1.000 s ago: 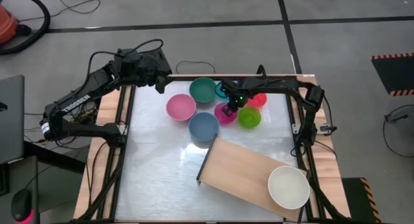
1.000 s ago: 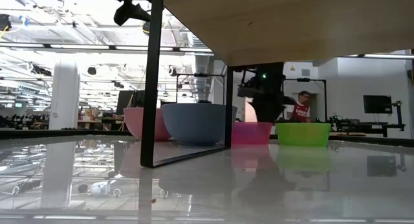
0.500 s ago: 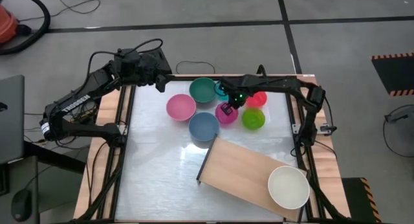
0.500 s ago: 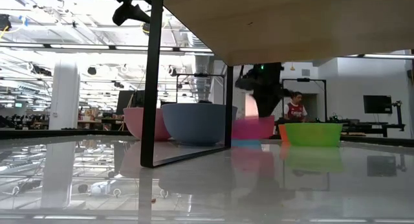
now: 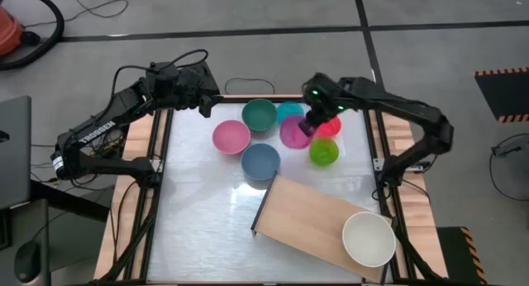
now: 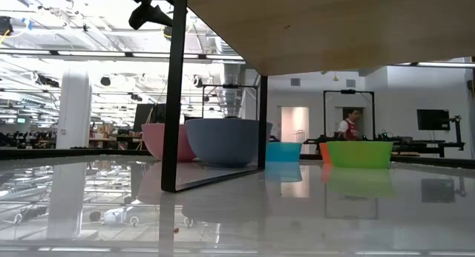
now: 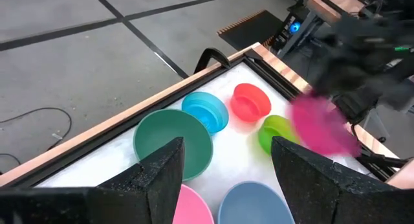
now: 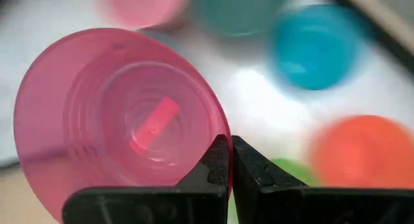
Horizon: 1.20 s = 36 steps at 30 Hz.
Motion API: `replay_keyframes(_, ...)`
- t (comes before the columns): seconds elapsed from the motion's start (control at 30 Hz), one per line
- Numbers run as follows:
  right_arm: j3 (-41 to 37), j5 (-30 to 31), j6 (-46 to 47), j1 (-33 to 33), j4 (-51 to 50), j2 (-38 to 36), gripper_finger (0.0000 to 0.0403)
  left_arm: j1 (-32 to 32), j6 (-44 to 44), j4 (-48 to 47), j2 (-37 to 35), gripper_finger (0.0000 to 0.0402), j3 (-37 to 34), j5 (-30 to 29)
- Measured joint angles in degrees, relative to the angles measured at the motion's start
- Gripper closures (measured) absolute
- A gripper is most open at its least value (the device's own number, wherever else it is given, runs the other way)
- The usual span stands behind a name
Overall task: Place and stack bowls onto a shelf
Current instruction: Put the transparent pink bowl on the shelf
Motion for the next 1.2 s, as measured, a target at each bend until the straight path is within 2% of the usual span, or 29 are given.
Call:
replay_keyframes(0.1,0.0,-7.9,-1.7,2.4,-0.3,-3.9,0.0380,0.0,-0.7,0.0,0.0,0.0182,0.0,0.0)
replay_keyframes(0.17,0.0,-9.8,-4.0,4.6,-0.5,-5.8,0.0380,0.0,-2.0,0.0,0.0,0.0182,0.0,0.0)
replay_keyframes(0.43,0.0,-10.5,-10.4,14.7,-4.4,-7.7,0.0380,0.0,-4.9,0.0,0.0,0.0182,0.0,0.0)
replay_keyframes(0.6,0.0,-10.4,-8.1,20.8,-5.7,-4.7,0.0380,0.0,-5.4,0.0,0.0,0.0182,0.0,0.0)
replay_keyframes(0.7,0.0,-8.2,-3.9,23.6,-5.6,-2.8,0.0380,0.0,-4.3,0.0,0.0,0.0182,0.0,0.3)
replay_keyframes(0.93,0.0,2.8,3.1,30.4,-1.7,1.2,0.0380,0.0,-2.3,-0.4,0.0,0.0182,0.0,0.4)
replay_keyframes(1.2,1.1,3.6,9.1,34.6,0.5,3.5,0.0378,0.0,-1.3,-4.5,0.0,0.0182,0.0,0.4)
